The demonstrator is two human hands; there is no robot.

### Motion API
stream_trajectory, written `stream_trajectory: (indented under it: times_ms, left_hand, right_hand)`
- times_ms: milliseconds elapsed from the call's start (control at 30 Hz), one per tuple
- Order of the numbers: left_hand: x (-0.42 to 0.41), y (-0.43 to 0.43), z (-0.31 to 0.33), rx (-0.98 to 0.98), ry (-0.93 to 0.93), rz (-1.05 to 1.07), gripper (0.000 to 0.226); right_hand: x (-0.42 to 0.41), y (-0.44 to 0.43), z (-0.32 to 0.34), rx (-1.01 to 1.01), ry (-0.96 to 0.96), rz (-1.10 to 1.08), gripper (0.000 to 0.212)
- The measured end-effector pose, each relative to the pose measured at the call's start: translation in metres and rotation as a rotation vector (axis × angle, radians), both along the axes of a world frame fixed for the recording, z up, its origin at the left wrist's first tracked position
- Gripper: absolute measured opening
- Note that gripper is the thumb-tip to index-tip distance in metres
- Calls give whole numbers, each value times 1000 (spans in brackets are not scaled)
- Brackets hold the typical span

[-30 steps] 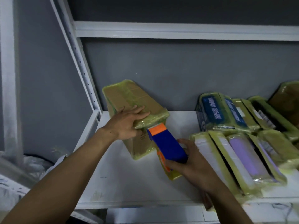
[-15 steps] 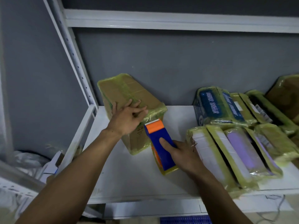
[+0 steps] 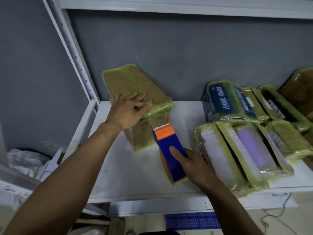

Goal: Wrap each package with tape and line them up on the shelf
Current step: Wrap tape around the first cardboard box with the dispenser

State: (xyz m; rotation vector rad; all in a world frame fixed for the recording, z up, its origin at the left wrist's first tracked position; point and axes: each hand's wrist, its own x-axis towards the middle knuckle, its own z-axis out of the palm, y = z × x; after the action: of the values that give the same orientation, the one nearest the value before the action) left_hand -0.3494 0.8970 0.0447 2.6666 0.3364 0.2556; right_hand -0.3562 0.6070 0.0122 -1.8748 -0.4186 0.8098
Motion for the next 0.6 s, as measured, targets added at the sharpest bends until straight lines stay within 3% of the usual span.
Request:
stream_trajectory:
  times_ms: [100,200,300,500,600]
  left_hand:
    - [0,2,0,-3,-12,2,49]
    - [-2,-1,2,31,-21,5,68]
    - [-4,-5,5,47,-19,-1,92]
    - [-6,-17,-2,87,-68,16,64]
    - [-7,-23,-5,149,-73,49,60]
  right_hand:
    - [-10,-13,-9,-14,42,37,35]
    - [-13,-16,-13,-24,4,25,50]
    - [-11,-13,-12,-63,-25,14,49]
    - [-8,0,-13,-97,-12,31,51]
    - [-3,11,-15,-152,-33,39,54]
